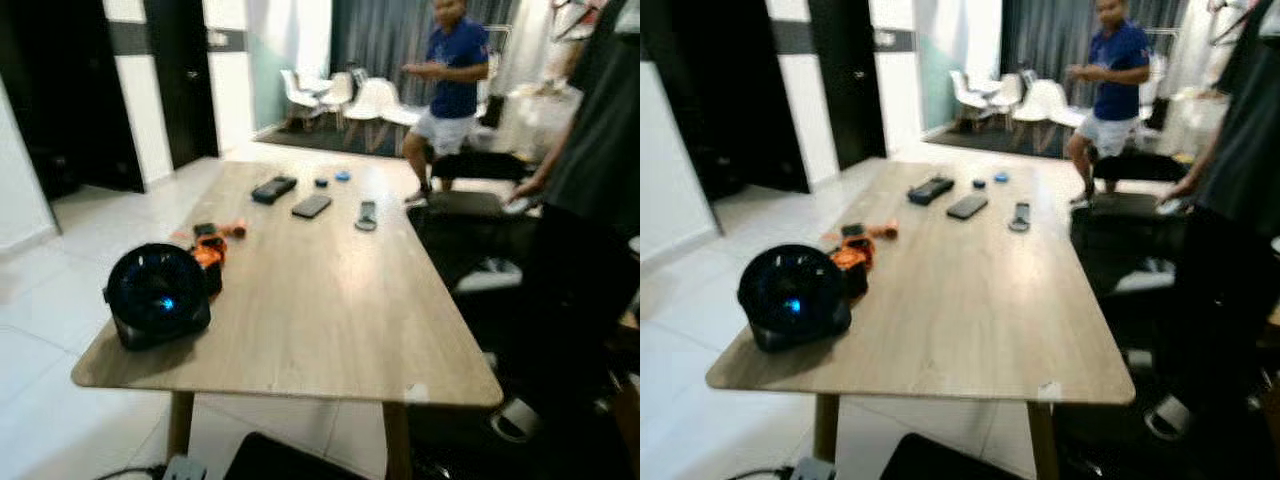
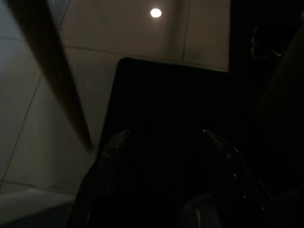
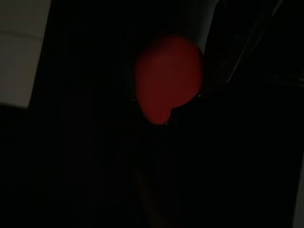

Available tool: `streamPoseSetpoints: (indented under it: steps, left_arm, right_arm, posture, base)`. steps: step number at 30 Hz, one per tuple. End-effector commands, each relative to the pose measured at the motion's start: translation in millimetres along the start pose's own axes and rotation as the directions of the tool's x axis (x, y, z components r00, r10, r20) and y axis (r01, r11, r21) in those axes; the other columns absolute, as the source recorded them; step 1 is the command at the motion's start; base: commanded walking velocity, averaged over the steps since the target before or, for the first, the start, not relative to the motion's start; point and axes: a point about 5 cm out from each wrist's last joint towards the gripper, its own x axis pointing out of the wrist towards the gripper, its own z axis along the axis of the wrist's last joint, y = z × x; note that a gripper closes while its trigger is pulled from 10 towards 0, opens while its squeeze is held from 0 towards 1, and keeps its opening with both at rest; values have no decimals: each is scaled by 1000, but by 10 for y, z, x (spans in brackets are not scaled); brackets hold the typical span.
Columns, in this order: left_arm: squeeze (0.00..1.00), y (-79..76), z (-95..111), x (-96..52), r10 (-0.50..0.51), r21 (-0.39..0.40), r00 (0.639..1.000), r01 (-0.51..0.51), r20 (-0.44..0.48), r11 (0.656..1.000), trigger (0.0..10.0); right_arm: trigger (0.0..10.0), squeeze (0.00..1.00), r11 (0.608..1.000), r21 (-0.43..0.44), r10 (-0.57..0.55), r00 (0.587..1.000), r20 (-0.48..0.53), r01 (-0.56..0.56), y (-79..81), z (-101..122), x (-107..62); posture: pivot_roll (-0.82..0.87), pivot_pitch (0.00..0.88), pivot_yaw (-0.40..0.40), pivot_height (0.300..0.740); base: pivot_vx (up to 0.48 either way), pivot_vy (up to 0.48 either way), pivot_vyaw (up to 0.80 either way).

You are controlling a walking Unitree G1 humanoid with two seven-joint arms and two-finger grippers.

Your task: Hang keys on a hook

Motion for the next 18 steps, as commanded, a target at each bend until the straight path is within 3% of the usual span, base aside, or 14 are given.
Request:
streamPoseSetpoints:
  steps: [1, 18]
  left_arm:
    - [0, 8, 18, 20, 2, 11, 1000, -2, -13, 1000, 10000]
    - [0, -2, 41, 47, -21, 65, 999, 23, -35, 998, 10000]
  right_arm:
    - [10000, 0, 1000, 7, -12, 1000, -10, 12, -27, -37, -12]
    - [10000, 0, 1000, 20, -22, 1000, -14, 22, -52, -57, -20]
  posture:
    - [81, 44, -2, 740]
    - [81, 43, 8, 740]
  base:
    - [0, 0, 0]
    - [0, 0, 0]
